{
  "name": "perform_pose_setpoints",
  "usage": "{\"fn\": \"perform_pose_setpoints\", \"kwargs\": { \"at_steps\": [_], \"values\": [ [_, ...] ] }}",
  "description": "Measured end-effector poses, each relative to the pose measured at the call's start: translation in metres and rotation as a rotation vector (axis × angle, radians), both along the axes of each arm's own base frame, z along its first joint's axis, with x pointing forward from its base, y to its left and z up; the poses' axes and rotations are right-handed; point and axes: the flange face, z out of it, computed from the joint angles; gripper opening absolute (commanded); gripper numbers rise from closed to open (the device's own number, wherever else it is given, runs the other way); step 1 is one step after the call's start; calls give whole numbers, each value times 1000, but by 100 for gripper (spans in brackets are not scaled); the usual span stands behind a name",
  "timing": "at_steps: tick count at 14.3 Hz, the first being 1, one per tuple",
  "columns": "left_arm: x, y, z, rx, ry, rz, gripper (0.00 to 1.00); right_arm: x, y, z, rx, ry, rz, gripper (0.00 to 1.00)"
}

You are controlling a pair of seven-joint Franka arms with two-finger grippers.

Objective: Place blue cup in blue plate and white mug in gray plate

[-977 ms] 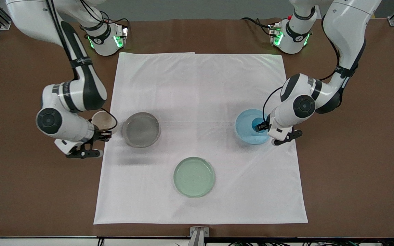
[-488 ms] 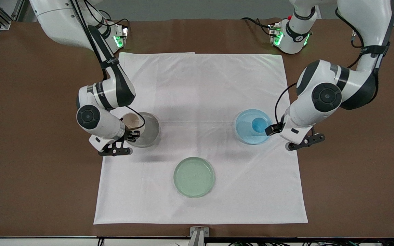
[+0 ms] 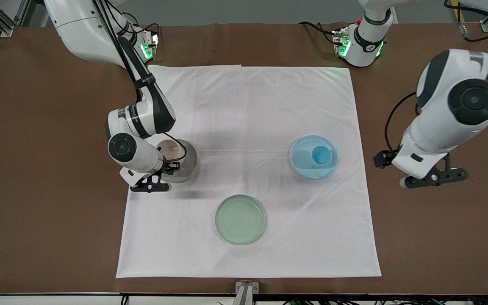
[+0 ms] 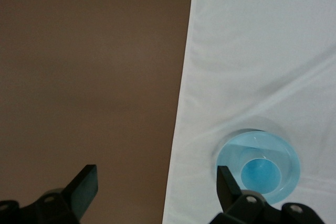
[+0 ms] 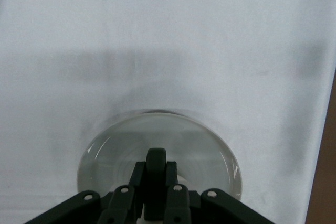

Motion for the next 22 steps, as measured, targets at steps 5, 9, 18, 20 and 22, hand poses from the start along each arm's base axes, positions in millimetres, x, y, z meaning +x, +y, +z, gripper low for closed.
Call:
{"fn": "perform_pose_setpoints", "kwargs": {
  "at_steps": [5, 9, 18, 20, 22],
  "values": [
    [-28, 24, 75, 22, -42, -112, 100, -2, 5, -12, -5, 5, 2, 11],
    [-59, 50, 117, -29, -10, -141, 100, -3, 7, -16, -8, 5, -1, 100],
    [-103, 111, 128, -134, 48, -134, 100, -14, -115, 173, -15, 122, -99, 100],
    [-104, 105, 129, -133, 43, -105, 100, -32, -175, 214, 18, 109, -114, 100],
    [-105, 99, 128, -132, 41, -81, 100, -50, -221, 227, 20, 95, -111, 100]
  ]
}}
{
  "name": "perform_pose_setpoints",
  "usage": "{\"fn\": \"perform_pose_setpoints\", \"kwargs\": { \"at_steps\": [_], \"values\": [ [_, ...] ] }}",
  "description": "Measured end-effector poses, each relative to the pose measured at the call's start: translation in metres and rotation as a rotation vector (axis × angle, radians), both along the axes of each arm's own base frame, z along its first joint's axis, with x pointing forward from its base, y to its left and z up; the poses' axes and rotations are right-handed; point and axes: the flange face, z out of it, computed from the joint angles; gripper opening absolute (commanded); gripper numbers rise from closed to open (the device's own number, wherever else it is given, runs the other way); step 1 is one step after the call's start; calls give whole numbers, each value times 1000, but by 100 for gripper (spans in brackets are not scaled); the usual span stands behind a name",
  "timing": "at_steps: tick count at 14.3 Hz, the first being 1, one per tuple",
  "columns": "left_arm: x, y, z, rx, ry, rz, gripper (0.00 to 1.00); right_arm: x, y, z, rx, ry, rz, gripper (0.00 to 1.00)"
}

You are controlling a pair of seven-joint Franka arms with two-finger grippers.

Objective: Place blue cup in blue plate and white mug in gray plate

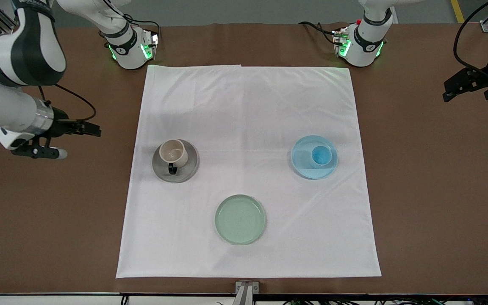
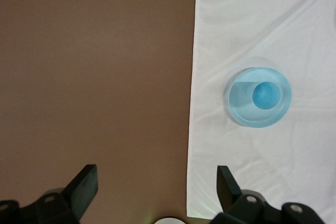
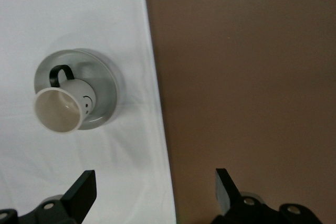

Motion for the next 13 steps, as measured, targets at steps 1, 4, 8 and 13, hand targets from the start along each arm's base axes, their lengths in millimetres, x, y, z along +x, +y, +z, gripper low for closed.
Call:
{"fn": "perform_pose_setpoints", "kwargs": {
  "at_steps": [1, 4, 8, 13],
  "values": [
    [0, -2, -1, 0, 1, 2, 100, -6, -18, 3, 3, -7, 12, 100],
    [1, -3, -3, 0, 5, 3, 100, -13, -61, 14, 16, -43, 24, 100],
    [7, -3, 0, -2, 4, 7, 100, -4, -74, 48, -2, -130, 24, 100],
    [7, -1, 7, -3, -12, 10, 100, 15, -75, 132, -30, -289, 28, 100]
  ]
}}
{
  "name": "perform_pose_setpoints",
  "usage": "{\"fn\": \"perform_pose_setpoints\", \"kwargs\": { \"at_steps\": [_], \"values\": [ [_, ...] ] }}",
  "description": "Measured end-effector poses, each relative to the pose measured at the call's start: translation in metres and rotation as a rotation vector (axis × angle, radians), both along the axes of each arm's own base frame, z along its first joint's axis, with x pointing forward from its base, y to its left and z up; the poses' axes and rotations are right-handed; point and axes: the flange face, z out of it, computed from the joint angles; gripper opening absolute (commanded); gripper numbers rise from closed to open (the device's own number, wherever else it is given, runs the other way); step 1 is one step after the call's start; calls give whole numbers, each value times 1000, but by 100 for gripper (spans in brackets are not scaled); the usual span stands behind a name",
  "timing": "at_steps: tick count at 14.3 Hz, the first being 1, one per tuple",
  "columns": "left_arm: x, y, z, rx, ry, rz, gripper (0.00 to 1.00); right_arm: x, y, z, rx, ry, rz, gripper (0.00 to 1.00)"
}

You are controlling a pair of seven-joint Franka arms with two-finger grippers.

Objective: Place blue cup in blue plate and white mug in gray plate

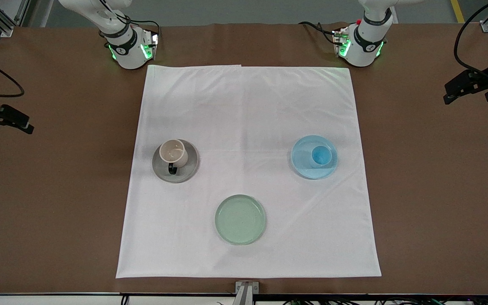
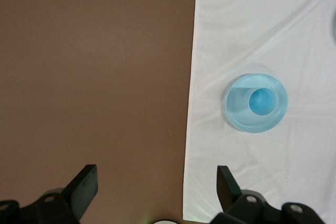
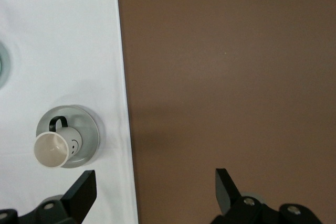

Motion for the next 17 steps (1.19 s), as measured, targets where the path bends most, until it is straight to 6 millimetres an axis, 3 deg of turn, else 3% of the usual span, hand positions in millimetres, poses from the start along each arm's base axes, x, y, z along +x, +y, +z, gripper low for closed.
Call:
{"fn": "perform_pose_setpoints", "kwargs": {
  "at_steps": [2, 6, 10, 17],
  "values": [
    [0, -2, 0, 0, -1, -3, 100, 5, 1, 17, -6, -32, 1, 100],
    [1, -4, -1, -1, -5, -7, 100, 11, 3, 21, -10, -41, 5, 100],
    [3, -4, -1, -2, -15, -8, 100, 11, 5, 39, -13, -71, 9, 100],
    [5, -4, 0, -3, -23, -9, 100, 11, 7, 39, -12, -69, 12, 100]
  ]
}}
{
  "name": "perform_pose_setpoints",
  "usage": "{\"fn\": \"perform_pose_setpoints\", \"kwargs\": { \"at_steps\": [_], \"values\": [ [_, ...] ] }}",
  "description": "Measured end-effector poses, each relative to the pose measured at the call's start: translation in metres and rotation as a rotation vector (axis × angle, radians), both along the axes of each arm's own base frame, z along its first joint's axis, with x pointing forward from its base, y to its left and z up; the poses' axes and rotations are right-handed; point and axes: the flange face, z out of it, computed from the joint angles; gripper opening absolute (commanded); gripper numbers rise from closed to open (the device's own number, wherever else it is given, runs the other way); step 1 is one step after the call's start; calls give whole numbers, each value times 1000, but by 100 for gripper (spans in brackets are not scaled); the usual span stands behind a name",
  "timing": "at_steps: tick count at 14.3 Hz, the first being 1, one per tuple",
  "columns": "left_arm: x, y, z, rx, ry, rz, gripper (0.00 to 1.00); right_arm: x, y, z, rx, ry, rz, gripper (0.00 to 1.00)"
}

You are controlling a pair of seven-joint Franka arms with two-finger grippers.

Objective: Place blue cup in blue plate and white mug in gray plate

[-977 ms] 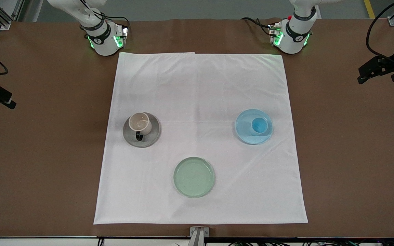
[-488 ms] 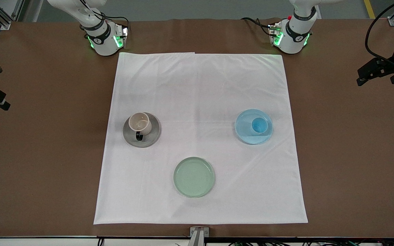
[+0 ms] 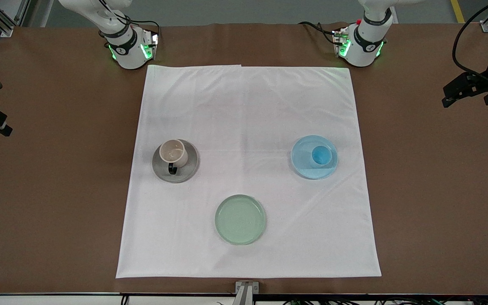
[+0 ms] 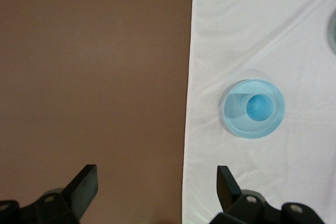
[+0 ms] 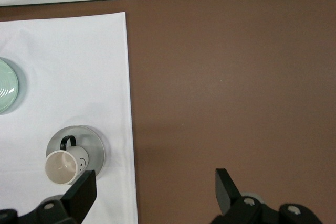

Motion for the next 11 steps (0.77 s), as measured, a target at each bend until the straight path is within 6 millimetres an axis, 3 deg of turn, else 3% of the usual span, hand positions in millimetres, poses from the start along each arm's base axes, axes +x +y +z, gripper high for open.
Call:
{"fn": "perform_pose_setpoints", "kwargs": {
  "at_steps": [11],
  "values": [
    [0, -5, 0, 0, -1, -10, 100, -1, 1, -1, 1, 13, 2, 100]
  ]
}}
